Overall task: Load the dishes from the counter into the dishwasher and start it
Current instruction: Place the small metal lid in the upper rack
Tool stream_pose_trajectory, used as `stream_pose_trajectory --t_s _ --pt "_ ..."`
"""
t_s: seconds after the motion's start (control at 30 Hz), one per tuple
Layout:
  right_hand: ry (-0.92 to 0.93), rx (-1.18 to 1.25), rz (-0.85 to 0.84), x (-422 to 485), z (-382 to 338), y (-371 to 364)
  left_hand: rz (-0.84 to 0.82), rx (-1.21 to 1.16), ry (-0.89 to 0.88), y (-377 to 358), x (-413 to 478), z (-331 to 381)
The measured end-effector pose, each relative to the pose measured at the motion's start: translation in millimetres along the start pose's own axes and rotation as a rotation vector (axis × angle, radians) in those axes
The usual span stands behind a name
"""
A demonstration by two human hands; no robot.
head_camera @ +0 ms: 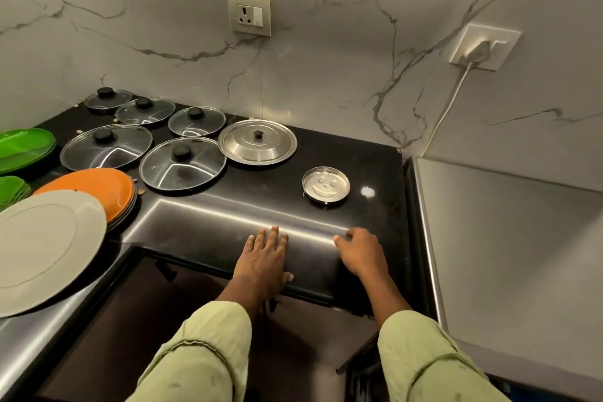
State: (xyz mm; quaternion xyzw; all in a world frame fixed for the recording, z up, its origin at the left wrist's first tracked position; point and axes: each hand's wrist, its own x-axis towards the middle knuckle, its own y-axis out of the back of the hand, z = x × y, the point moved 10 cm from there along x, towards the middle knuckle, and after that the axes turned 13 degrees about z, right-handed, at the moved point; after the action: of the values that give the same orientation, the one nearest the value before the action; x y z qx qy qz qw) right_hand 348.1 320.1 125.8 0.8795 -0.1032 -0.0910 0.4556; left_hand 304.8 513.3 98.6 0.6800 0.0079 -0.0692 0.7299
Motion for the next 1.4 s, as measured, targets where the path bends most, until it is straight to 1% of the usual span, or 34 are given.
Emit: stream_pose_trajectory --t_s 0.17,0.33,0.5,0.63,0.7,0.83,0.97,1.07,1.2,1.27,1.4 --pt "-0.099 0.068 0.061 48 -6 -8 -0.069 -0.024 -0.069 -6 64 -16" --pt "-0.191 0.095 0.124 85 -10 -21 -0.144 0.054 -0.164 -7 111 -23" --pt "-0.324 0.132 0.178 116 -10 -40 -0.336 0.018 -0.188 -25 149 -27" --pt "-0.490 0.218 0.266 131 -2 -48 -0.394 0.024 -0.183 -31 161 -23" --pt "-0.556 0.203 0.278 135 4 -52 -0.412 0.046 -0.186 -33 161 -21" --pt "-0.630 0.161 0.310 137 6 -52 -0.423 0.079 -0.189 -36 160 -19" --pt "-0.677 0.227 0.327 137 8 -54 -0.438 0.084 -0.184 -40 161 -20" --pt "-0.704 0.335 0.328 138 8 -55 -0.437 0.084 -0.188 -40 161 -20" --pt "-0.795 0.717 0.190 135 8 -72 -0.440 0.076 -0.190 -38 160 -20" --pt "-0.830 0.861 0.135 126 7 -76 -0.431 0.074 -0.189 -37 160 -21" --pt "-0.886 0.981 0.054 100 12 -84 -0.405 0.041 -0.191 -32 158 -23"
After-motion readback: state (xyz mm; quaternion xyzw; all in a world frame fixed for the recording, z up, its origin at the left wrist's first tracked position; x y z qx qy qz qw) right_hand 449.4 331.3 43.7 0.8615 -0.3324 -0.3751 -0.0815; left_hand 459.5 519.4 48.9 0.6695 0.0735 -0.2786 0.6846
